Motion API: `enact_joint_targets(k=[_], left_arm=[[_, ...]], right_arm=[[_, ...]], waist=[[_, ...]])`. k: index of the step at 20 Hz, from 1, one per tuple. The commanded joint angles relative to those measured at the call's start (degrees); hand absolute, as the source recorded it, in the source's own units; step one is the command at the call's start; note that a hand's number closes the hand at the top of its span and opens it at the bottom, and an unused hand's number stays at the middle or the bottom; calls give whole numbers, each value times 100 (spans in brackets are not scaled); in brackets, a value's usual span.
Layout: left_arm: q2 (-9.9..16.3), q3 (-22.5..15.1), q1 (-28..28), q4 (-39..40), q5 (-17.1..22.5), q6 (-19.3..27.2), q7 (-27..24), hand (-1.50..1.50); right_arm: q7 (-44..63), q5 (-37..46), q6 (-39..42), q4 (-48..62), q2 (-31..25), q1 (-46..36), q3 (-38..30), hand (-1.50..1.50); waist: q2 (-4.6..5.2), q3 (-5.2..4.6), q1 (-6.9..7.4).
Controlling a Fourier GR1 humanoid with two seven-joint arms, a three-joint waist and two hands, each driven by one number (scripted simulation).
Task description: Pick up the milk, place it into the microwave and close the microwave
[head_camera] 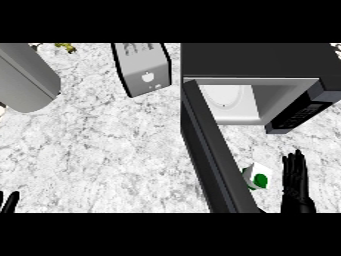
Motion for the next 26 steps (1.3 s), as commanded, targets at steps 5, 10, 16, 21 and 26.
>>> enact_joint_targets(k=[5, 10, 16, 21, 26], left_arm=[[88, 124, 269, 97, 196, -244, -280, -150], [129, 302, -130, 2, 360, -176, 161, -150], [19, -114, 582, -350, 53, -268, -243, -150], [-33, -5, 385, -69, -13, -185, -201, -150], [-101, -37, 441, -83, -57, -156, -197, -150]], right_arm=[[-438, 62, 225, 843, 31, -360, -168, -150], [-1017, -50, 563, 1479, -47, -572, -477, -150], [-1237, -381, 675, 2728, -141, -1405, -1277, -150], [-1537, -100, 132, 3108, 30, -1218, -1366, -150], [-1930, -235, 320, 4109, -155, -1715, -1825, -150]], waist=[[0, 0, 32], [8, 2, -3], [0, 4, 69], [6, 3, 21], [9, 5, 32]])
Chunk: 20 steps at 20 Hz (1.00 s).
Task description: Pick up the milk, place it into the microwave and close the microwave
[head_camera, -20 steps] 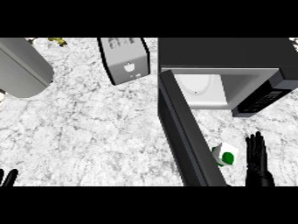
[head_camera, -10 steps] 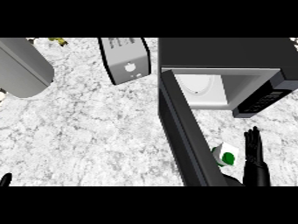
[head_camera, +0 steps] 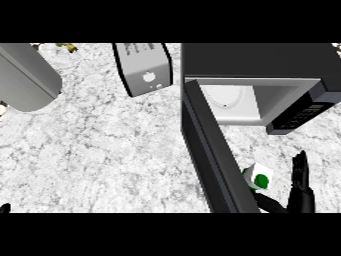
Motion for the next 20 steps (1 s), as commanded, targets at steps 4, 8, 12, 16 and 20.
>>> enact_joint_targets(k=[4, 8, 12, 16, 20], left_arm=[[41, 159, 61, 169, 184, -184, -240, -150], [21, 154, 26, 400, 141, -205, -355, -150], [-175, -294, -38, 67, -226, 112, 110, -150], [-23, 43, -140, 233, 175, -77, 79, -150], [-171, -100, -327, 306, -28, 72, 65, -150]], right_arm=[[-594, -328, 1225, 1063, -222, -244, -208, -150], [-590, -333, 2535, 1179, -290, -396, 306, -150], [-1406, -282, 3111, 1447, -198, -518, 402, 150], [-1393, -26, 1530, 1111, 31, -734, 69, 150], [-1459, 101, 727, 1150, 315, -1031, -144, 150]], waist=[[-1, 2, 8], [-2, 4, 51], [10, 10, -6], [3, -2, -20], [8, 0, -19]])
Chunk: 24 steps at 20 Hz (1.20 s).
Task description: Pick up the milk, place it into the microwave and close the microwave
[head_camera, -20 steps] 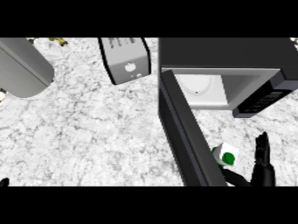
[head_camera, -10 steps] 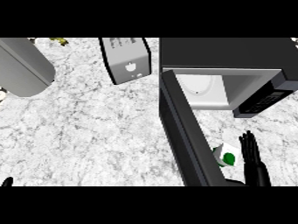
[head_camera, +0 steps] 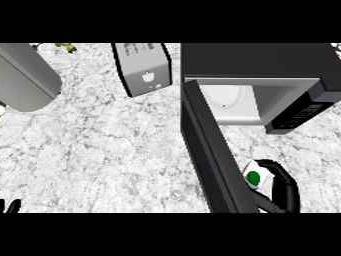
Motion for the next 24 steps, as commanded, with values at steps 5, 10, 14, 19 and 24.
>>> enact_joint_targets(k=[5, 10, 14, 19, 24], left_arm=[[-42, 106, -235, 178, 17, 34, 65, -150], [166, 66, 307, -131, 270, -293, -59, -150], [165, 188, 13, -32, 413, -304, -36, -150], [158, 375, 166, 99, 490, -352, -228, -150], [175, 460, 376, 64, 638, -538, -314, -150]], right_arm=[[-112, -169, -687, -852, 412, 238, 668, 150], [365, -377, 1595, -426, -1134, -596, 125, 150], [526, -671, 2979, 66, -1923, -1257, 10, 150], [1032, -1031, 3674, -220, -2139, -1365, 71, 150], [1329, -749, 2962, -743, -1911, -1613, 239, 150]], waist=[[-1, 4, -23], [7, 13, 112], [40, 17, 128], [2, 5, 46], [-6, 3, 43]])
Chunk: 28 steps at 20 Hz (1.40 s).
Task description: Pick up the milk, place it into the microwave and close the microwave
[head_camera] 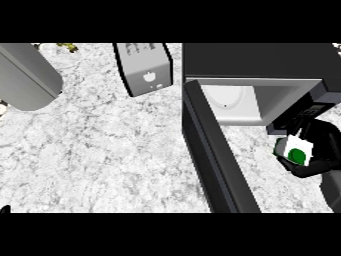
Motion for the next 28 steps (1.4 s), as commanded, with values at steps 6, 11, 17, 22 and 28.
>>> enact_joint_targets(k=[6, 11, 17, 22, 28], left_arm=[[1, 310, -342, 6, 246, 16, 375, -150], [41, 418, 72, 191, 376, -329, -63, -150], [72, 379, -199, 199, 199, -235, 137, -150], [70, 336, -437, 314, 248, -272, 153, -150], [150, 234, -500, 360, 220, -448, 93, -150]], right_arm=[[670, 448, -651, -364, 363, -645, 112, 150], [921, 736, -968, 116, 527, -1335, 172, 150], [1425, 816, -1295, 242, 680, -1856, 232, 150], [1446, 992, -1588, 249, 717, -1930, 315, 150], [1318, 1127, -2084, 96, 756, -1786, 322, 150]], waist=[[8, 0, -32], [14, -1, 97], [52, 0, 244], [95, 2, 358], [138, 9, 652]])
